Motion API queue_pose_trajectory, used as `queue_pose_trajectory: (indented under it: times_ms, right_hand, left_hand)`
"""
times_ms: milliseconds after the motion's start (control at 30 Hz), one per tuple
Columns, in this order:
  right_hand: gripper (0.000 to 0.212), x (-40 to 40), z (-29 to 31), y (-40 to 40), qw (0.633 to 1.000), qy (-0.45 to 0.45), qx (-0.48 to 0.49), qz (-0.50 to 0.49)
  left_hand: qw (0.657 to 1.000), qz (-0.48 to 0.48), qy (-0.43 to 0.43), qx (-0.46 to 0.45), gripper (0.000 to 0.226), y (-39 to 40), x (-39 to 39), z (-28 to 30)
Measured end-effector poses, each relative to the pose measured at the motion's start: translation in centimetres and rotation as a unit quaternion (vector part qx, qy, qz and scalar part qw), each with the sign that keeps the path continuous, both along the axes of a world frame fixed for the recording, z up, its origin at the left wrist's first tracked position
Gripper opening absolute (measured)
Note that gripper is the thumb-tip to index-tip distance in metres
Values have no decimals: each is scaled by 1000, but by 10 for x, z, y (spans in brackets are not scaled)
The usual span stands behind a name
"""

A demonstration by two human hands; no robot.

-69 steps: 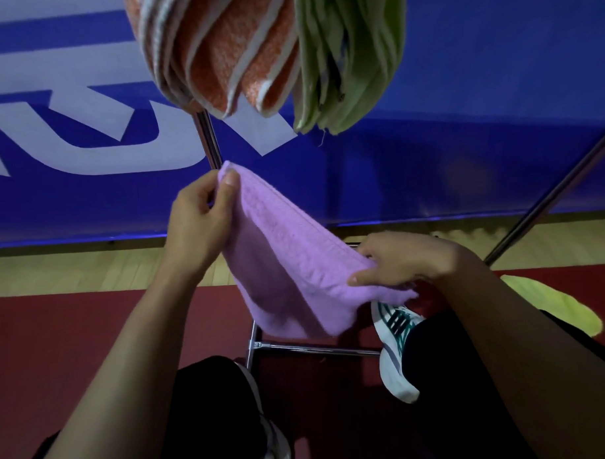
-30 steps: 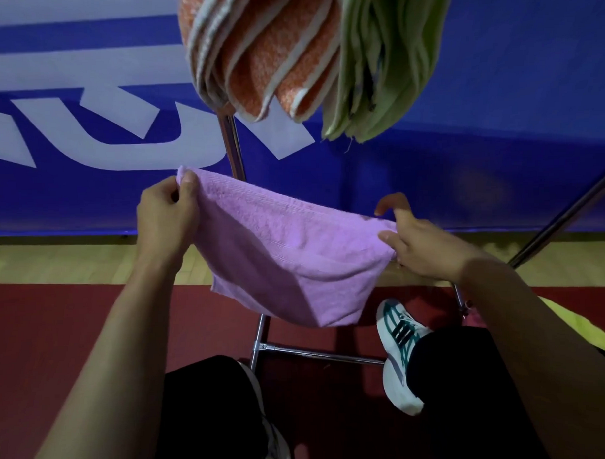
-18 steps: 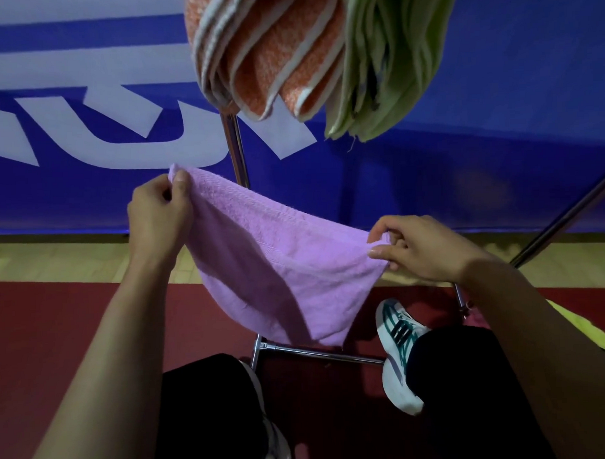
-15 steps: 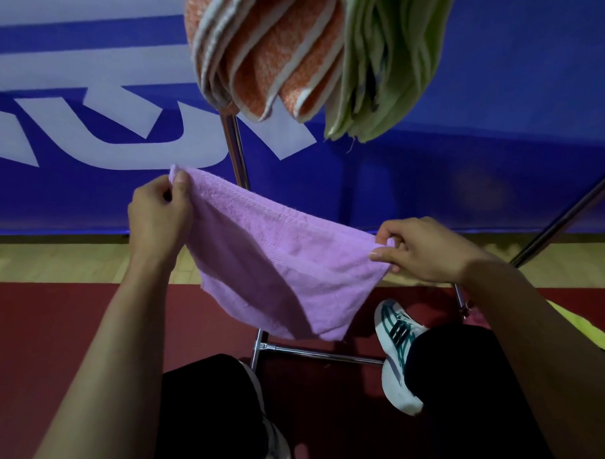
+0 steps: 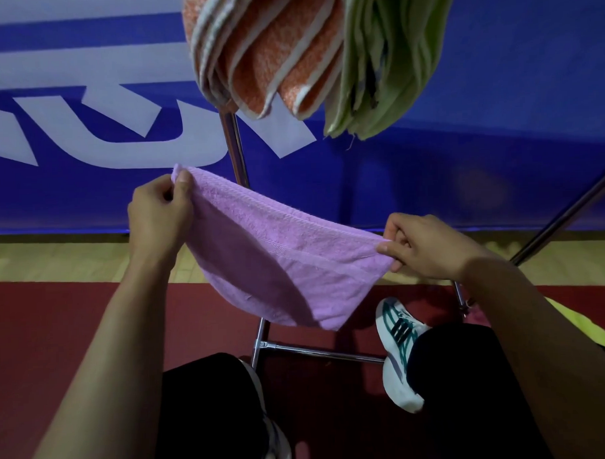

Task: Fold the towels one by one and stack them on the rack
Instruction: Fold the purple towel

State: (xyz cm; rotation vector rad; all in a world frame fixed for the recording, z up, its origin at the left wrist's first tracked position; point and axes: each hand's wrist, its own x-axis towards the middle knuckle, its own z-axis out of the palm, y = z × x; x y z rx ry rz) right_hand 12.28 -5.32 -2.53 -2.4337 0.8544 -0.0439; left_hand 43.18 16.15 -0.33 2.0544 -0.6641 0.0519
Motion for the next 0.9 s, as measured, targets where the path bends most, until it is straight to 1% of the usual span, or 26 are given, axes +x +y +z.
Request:
queue_pose_trajectory:
  times_ms: [133, 267, 400, 500, 567, 600, 633, 667, 700, 733, 767, 800, 833, 867, 900]
  right_hand:
    - [10, -1, 2, -2, 1000, -6, -19, 2]
    - [21, -1, 13, 8, 998, -60, -1, 17]
    - [27, 1, 22, 13, 996, -91, 16, -2]
    - [28, 2, 26, 18, 991, -119, 58, 12]
    - [22, 2, 30, 22, 979, -159, 124, 19]
    - [24, 3, 32, 23, 967, -191, 166, 17]
    - [29, 4, 35, 25, 947, -237, 215, 13]
    - [33, 5, 36, 27, 914, -295, 278, 5]
    - [35, 6, 38, 29, 866, -355, 353, -5]
    - [37, 7, 40, 30, 814, -404, 417, -9]
    - [38, 9, 41, 31, 771, -437, 463, -12]
    - [38, 11, 42, 32, 742, -454, 493, -16]
    - [35, 13, 42, 34, 724, -459, 515, -23]
    - [31, 15, 42, 35, 711, -458, 533, -29]
    - [27, 16, 43, 36, 699, -455, 552, -29]
  left_hand:
    - [1000, 4, 2, -5, 68, -1, -1, 0]
    - [999, -3, 31, -14, 67, -1, -1, 1]
    - [999, -15, 41, -10, 63, -3, -5, 0]
    - [998, -24, 51, -17, 64, -6, -10, 1]
    - [995, -18, 81, -46, 63, -9, -12, 3]
    - [991, -7, 109, -72, 61, -10, -12, 4]
    - [983, 5, 146, -108, 58, -10, -11, 5]
    - [969, 17, 195, -148, 51, -10, -9, 7]
    - [947, 20, 253, -199, 39, -11, -8, 10]
    - [917, 14, 312, -249, 28, -11, -7, 14]
    - [887, 2, 360, -289, 23, -12, -6, 16]
    - [859, -12, 398, -323, 25, -14, -4, 17]
    - [831, -25, 428, -355, 28, -15, -7, 18]
    - [809, -36, 450, -378, 32, -15, -10, 19]
    - [794, -42, 470, -384, 37, -16, -16, 19]
